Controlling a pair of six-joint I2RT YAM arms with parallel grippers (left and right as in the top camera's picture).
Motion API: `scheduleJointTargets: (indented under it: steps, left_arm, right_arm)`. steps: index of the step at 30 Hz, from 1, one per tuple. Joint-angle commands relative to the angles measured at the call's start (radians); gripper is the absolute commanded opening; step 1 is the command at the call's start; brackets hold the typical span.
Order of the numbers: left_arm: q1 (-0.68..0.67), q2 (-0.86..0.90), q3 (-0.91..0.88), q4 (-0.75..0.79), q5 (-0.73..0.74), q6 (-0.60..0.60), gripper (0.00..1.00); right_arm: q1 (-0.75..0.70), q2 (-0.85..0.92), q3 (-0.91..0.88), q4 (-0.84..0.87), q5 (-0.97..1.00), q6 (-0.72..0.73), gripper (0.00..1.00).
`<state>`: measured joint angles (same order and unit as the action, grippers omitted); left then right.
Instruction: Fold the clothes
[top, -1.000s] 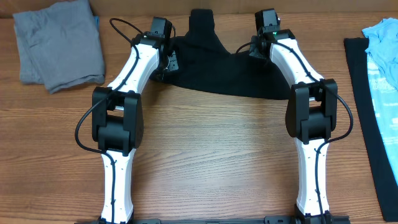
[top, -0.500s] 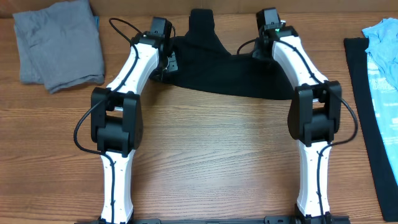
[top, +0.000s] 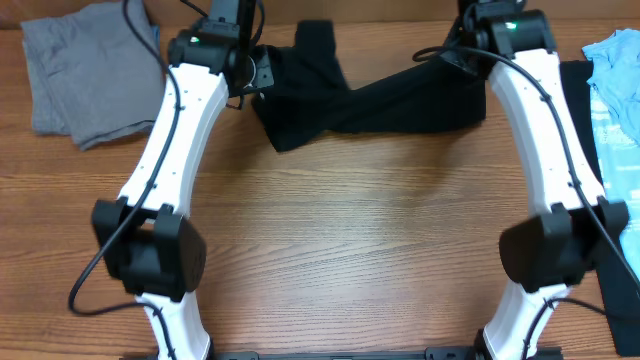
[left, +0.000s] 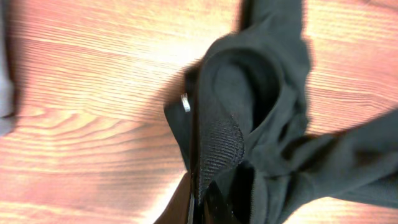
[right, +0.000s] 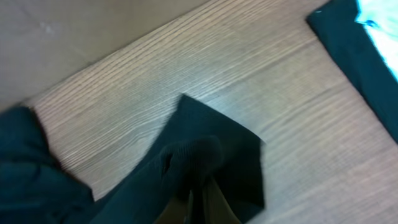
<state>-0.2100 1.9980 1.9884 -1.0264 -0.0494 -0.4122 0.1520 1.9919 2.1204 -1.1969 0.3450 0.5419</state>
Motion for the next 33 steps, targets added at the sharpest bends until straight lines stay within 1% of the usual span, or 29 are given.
scheduleJointTargets:
  steps: [1,8,12,15,19,22,26,29,30,31,32,33]
  left_arm:
    - [0.002,-0.098,0.025,-0.032,-0.065,0.024,0.04]
    - [0.000,-0.261,0.025,-0.098,-0.070,0.024,0.04]
    - [0.000,-0.331,0.025,-0.103,-0.073,0.035,0.04]
    - [0.002,-0.340,0.025,-0.103,-0.081,0.035,0.04]
    - [0.007,-0.298,0.024,-0.097,-0.123,0.037,0.04]
    - [0.009,-0.232,0.024,-0.061,-0.147,0.052,0.04]
    - [0.011,-0.091,0.024,0.075,-0.208,0.098,0.04]
    - [0.031,0.036,0.024,0.191,-0.275,0.106,0.04]
    - [0.041,0.068,0.024,0.210,-0.275,0.106,0.07]
    - [0.053,0.105,0.025,0.220,-0.261,0.106,0.14]
    - [0.064,0.127,0.026,0.218,-0.238,0.106,0.24]
    - [0.078,0.148,0.026,0.206,-0.207,0.106,0.30]
  right_arm:
    - [-0.002,-0.107,0.023,-0.047,0.024,0.072,0.04]
    - [-0.002,-0.260,0.023,-0.156,0.021,0.088,0.04]
    - [-0.002,-0.306,0.022,-0.195,0.021,0.088,0.04]
    - [-0.002,-0.317,0.022,-0.212,0.018,0.088,0.04]
    - [-0.002,-0.312,0.019,-0.220,-0.010,0.088,0.04]
    - [-0.002,-0.309,0.018,-0.219,-0.017,0.092,0.04]
    - [-0.002,-0.304,0.014,-0.214,-0.017,0.092,0.04]
    - [-0.002,-0.292,0.004,-0.203,-0.017,0.093,0.04]
    - [-0.002,-0.285,-0.003,-0.200,-0.017,0.100,0.04]
    - [-0.002,-0.279,-0.010,-0.199,-0.016,0.109,0.04]
    - [-0.002,-0.275,-0.018,-0.197,-0.017,0.112,0.04]
    - [-0.002,-0.269,-0.030,-0.196,-0.016,0.114,0.04]
